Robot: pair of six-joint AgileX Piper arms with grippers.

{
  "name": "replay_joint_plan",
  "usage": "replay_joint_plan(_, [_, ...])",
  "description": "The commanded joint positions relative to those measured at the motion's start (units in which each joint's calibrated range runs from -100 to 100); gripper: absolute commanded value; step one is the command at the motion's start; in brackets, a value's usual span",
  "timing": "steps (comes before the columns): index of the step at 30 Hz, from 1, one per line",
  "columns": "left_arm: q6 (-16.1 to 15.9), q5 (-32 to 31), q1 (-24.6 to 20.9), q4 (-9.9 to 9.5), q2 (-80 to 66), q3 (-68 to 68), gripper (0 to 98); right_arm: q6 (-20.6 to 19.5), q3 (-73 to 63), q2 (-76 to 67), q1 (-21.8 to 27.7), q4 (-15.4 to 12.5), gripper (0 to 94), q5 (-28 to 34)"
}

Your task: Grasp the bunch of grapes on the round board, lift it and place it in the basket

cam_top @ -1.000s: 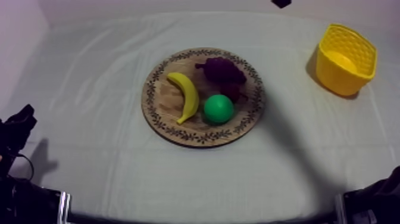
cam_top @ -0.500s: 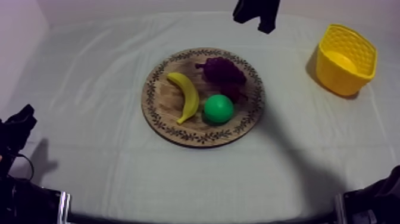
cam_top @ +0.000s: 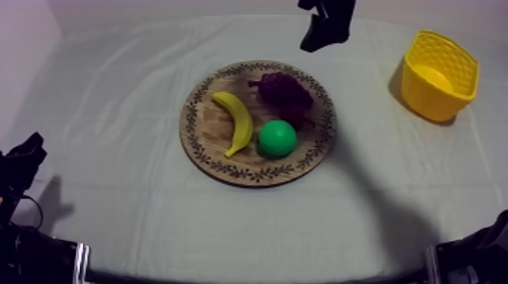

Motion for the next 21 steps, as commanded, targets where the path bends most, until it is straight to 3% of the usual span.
replay_joint_plan(1, [0.0,0.0,0.0,-0.02,0.0,0.0,0.1,-0.2,0.2,0.7,-0.2,0.0,79.0,-0.5])
replay_joint_plan(21, [0.0,0.0,0.0,-0.02,0.0,0.0,0.1,-2.5,-7.8,23.0,-0.4,1.9,80.0,-6.7])
